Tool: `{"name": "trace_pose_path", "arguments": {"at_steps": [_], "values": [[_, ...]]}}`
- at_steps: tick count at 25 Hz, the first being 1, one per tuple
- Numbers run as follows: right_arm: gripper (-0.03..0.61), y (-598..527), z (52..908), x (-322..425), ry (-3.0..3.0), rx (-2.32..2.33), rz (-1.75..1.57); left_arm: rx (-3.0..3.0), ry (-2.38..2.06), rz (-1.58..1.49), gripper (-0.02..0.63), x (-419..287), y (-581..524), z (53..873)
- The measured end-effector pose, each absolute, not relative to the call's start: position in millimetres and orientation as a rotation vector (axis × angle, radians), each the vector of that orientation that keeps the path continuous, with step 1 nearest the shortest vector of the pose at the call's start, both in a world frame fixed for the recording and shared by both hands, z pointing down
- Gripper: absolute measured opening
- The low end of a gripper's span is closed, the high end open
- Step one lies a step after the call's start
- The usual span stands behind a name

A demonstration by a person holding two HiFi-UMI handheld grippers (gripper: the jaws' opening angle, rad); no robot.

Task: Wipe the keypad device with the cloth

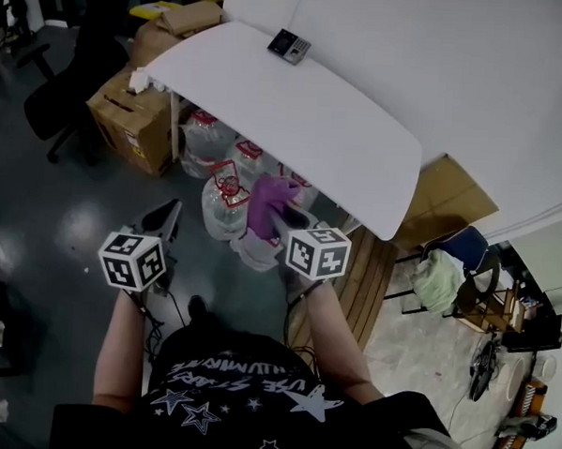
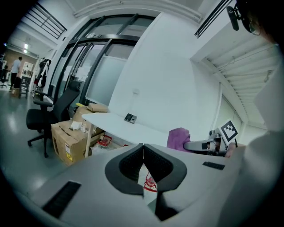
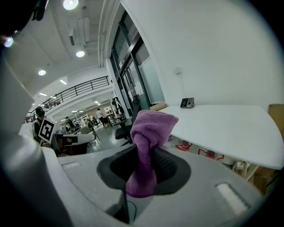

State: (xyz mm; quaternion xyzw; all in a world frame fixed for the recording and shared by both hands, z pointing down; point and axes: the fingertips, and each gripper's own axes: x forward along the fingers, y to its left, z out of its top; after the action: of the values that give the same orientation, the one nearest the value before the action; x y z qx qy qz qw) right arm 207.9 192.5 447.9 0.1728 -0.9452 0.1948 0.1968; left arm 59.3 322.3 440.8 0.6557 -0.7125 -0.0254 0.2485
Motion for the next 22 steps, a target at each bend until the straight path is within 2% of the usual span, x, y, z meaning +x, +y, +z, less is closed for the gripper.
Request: {"name": "trace_pose_path", "arguments": {"at_steps": [8, 22], "values": [[0.092, 197.3, 450.8, 153.0, -2.63, 0.573, 0.564, 1.823, -1.872, -0.093, 0.009, -2.0, 324.4, 449.6], [0.092, 172.7, 453.8, 124.2, -2.606, 0.648, 0.573, 1.827, -1.843, -0.113, 0.008, -50.6, 298.0, 454.8]]}}
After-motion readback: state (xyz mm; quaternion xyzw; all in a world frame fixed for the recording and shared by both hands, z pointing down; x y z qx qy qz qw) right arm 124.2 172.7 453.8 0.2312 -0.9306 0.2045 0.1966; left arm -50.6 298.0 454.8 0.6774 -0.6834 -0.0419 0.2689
